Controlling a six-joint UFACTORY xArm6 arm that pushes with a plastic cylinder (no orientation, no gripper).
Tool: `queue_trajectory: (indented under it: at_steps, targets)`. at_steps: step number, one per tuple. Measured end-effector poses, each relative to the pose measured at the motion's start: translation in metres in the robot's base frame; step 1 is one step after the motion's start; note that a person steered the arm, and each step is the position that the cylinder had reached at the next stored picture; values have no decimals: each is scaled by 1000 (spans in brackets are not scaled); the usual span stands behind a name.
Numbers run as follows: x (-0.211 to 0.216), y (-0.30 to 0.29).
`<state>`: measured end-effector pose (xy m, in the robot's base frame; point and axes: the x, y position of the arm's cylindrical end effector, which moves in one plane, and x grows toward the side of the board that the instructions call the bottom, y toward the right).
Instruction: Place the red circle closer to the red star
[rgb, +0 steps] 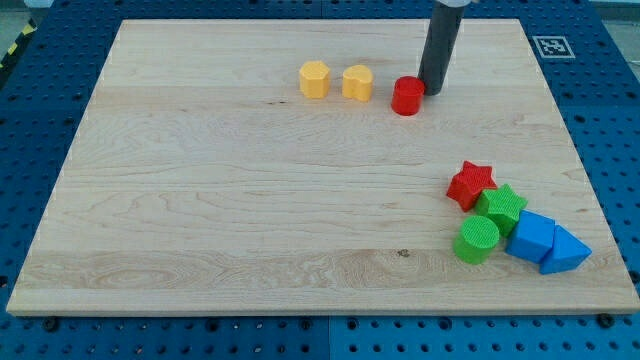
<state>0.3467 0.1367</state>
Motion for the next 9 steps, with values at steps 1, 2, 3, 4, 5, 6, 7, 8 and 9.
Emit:
queue_trajectory:
  at_steps: [1,2,3,4,5,6,7,8,9]
  targets:
    - [0,-12]
    - [-26,-35]
    - [-9,-50]
    - [30,-43]
    - [56,-22]
    - [50,-4]
    - [55,5]
    - [69,6]
    - [82,4]
